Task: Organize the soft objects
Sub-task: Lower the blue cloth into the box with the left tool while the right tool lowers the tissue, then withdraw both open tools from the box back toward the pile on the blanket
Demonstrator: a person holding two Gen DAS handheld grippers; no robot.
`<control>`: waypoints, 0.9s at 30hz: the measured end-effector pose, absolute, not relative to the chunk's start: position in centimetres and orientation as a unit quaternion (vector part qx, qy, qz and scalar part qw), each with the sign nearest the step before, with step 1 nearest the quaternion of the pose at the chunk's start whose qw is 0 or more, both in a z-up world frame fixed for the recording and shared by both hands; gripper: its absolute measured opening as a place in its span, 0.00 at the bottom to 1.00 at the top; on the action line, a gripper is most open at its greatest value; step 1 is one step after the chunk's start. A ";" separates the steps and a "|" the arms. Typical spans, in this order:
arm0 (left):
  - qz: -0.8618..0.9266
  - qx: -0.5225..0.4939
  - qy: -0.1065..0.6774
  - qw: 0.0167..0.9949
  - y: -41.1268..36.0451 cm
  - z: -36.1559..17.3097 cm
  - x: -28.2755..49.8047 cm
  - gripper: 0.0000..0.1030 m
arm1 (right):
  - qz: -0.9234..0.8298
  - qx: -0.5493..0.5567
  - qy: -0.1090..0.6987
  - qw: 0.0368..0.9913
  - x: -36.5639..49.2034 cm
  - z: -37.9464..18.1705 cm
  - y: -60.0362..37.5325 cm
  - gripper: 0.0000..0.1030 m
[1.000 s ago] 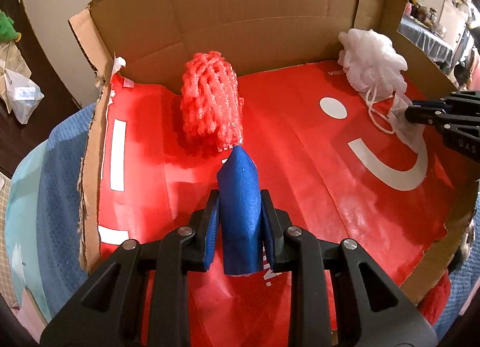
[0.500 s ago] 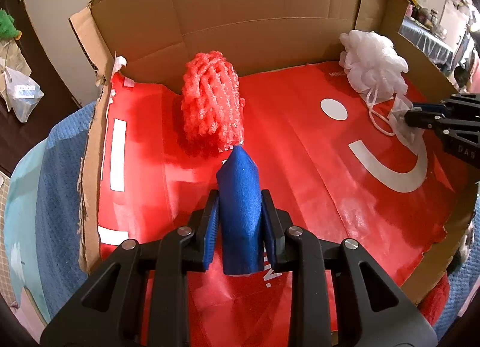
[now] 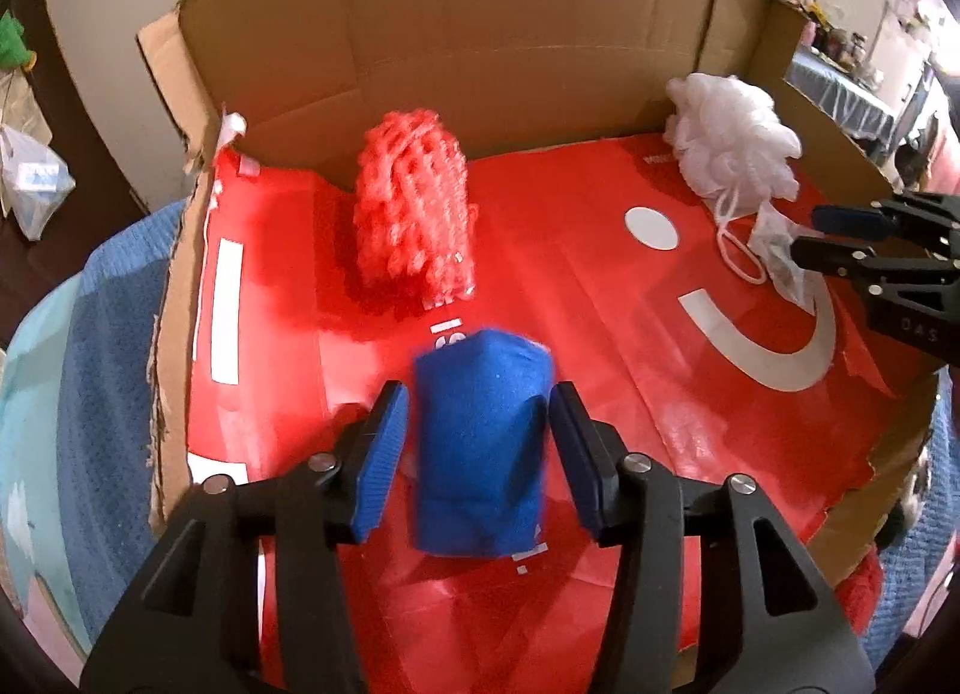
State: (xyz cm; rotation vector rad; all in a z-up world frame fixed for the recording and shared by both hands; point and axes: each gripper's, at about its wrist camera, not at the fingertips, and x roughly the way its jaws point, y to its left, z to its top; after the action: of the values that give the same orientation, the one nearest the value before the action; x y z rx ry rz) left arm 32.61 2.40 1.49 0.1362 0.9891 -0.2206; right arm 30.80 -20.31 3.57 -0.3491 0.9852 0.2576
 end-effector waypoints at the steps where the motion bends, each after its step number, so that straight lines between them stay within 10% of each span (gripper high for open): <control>1: -0.110 0.066 0.471 0.873 2.3 1.6 32.5 0.51 | 0.121 -0.169 0.468 0.859 30.8 3.5 -20.2 0.36; 27: -0.114 0.063 0.413 0.902 2.9 5.3 29.0 0.69 | 0.131 -0.161 0.416 0.885 28.7 6.7 -21.5 0.66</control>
State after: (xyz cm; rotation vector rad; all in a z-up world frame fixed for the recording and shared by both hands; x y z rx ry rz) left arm 29.01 2.85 5.28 0.1309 0.8534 -0.2355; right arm 28.70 -21.48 6.74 -0.3341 0.8655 0.2722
